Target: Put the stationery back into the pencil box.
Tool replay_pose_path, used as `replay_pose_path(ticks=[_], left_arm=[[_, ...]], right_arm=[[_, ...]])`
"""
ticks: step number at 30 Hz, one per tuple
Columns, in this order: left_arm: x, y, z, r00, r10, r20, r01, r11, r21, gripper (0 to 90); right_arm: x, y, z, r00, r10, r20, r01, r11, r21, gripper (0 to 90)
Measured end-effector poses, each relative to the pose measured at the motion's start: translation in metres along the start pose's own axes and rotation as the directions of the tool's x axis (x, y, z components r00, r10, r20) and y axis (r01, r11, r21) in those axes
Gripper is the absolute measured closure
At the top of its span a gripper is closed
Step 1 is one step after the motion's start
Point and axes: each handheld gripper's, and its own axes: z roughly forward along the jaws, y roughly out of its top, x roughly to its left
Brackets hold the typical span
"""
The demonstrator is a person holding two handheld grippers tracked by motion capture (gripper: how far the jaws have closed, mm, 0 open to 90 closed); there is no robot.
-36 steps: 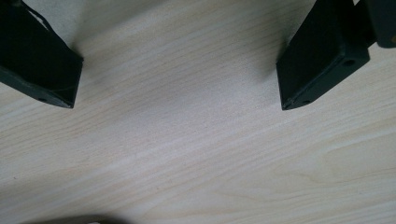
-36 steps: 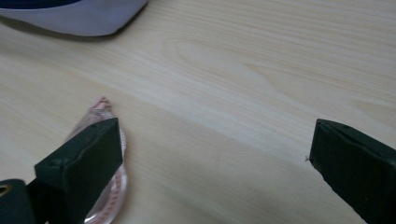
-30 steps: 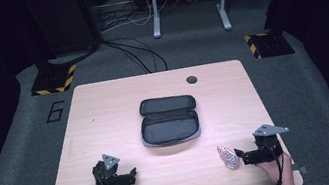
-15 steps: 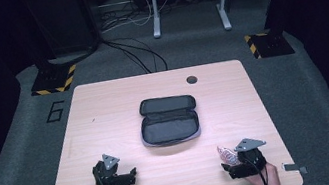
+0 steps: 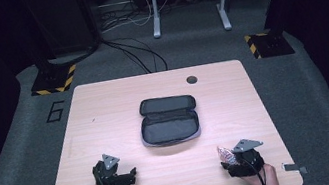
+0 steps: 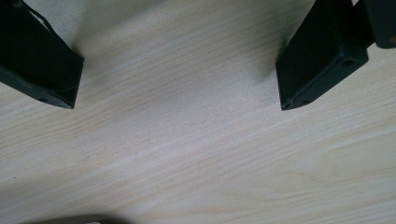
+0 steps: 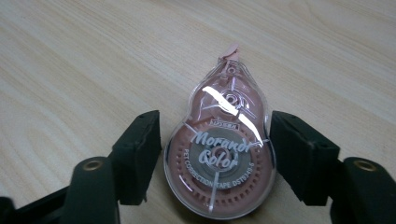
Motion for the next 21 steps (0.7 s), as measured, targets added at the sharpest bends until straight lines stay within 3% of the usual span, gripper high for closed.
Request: replay_pose_path(ticks=[8,11,21], left_arm=[[0.000,0.000,0.000,1.0000,0.000,-0.001,0.000,1.0000,-0.001,0.4],[0.000,0.000,0.000,1.0000,0.001,-0.002,-0.001,1.0000,-0.001,0.4],[0.000,0.000,0.000,1.0000,0.000,-0.001,0.000,1.0000,0.000,0.4]], right_arm=[[0.001,-0.004,-0.001,1.0000,0.000,0.000,0.000,0.999,-0.033,39.2],[0.002,-0.003,-0.003,0.9999,-0.012,-0.003,0.012,1.000,-0.023,39.2],[0.001,0.007,-0.015,0.9997,-0.020,0.012,0.021,0.996,-0.089,39.2]])
